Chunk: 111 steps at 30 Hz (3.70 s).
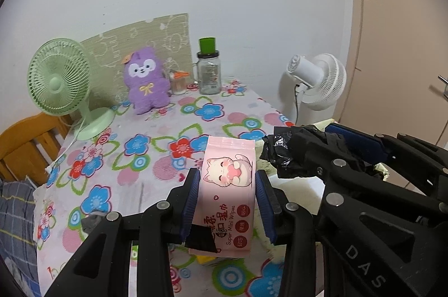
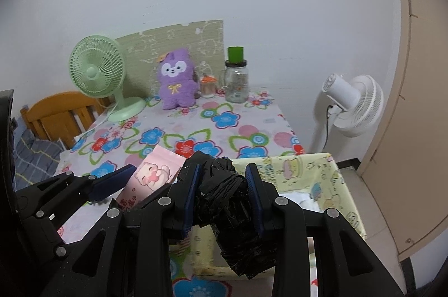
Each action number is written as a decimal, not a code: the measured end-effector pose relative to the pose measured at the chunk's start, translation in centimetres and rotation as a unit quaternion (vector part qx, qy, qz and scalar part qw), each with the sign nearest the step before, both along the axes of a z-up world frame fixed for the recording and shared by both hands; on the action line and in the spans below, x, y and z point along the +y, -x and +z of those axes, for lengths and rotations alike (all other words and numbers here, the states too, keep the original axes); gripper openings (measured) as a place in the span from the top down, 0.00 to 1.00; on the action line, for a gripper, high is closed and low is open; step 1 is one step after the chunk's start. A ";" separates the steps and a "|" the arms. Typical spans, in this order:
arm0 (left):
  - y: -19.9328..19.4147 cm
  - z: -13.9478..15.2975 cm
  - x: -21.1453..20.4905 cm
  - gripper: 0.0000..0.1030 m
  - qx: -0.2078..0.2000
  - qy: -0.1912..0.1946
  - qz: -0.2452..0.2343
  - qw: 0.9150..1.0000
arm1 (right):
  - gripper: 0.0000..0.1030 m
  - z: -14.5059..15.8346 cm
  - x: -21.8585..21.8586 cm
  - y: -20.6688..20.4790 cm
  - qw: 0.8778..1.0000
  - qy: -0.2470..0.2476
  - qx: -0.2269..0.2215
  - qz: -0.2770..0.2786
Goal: Organize soft objects
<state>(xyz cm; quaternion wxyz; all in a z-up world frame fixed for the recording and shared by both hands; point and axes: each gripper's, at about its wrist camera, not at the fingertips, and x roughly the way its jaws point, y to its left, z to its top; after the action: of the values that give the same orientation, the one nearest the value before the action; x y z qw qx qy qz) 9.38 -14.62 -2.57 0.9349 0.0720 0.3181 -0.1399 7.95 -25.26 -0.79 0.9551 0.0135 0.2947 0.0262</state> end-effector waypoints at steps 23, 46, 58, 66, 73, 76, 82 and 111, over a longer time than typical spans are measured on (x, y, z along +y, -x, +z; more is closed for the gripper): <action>-2.2 -0.9 -6.8 0.60 0.018 -0.004 -0.063 0.998 | 0.64 -1.1 -6.1 -1.5 0.998 0.001 0.005 -0.058; -4.8 -3.7 -8.8 0.17 0.040 -0.014 -0.060 0.997 | 0.36 -4.4 -7.5 -4.7 0.996 -0.006 0.038 -0.075; -4.4 -3.1 -7.3 0.07 0.029 -0.017 -0.051 0.998 | 0.12 -3.7 -6.0 -3.8 0.997 0.005 0.019 -0.078; -3.6 -2.4 -5.6 0.06 0.017 -0.014 -0.039 0.999 | 0.07 -2.9 -4.3 -2.9 0.997 0.011 0.013 -0.080; -2.8 -1.7 -3.9 0.02 0.010 -0.003 -0.041 0.999 | 0.05 -2.1 -2.6 -2.0 0.997 0.015 0.004 -0.077; -2.3 -1.4 -3.1 0.01 0.004 -0.002 -0.036 0.999 | 0.05 -1.8 -1.9 -1.6 0.997 0.018 0.000 -0.074; -1.5 -0.7 -1.6 0.00 -0.006 0.001 -0.028 1.000 | 0.03 -1.1 -0.4 -0.9 0.997 0.027 -0.008 -0.071; 1.4 -0.2 5.5 0.00 -0.023 0.013 0.019 0.999 | 0.03 -0.4 6.8 1.5 0.999 0.044 -0.022 -0.018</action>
<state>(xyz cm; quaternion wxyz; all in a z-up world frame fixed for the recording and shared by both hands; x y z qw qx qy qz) 7.96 -9.14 -2.79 0.9455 0.0568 0.2955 -0.1247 6.45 -18.42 -1.22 0.9613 -0.0239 0.2745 -0.0035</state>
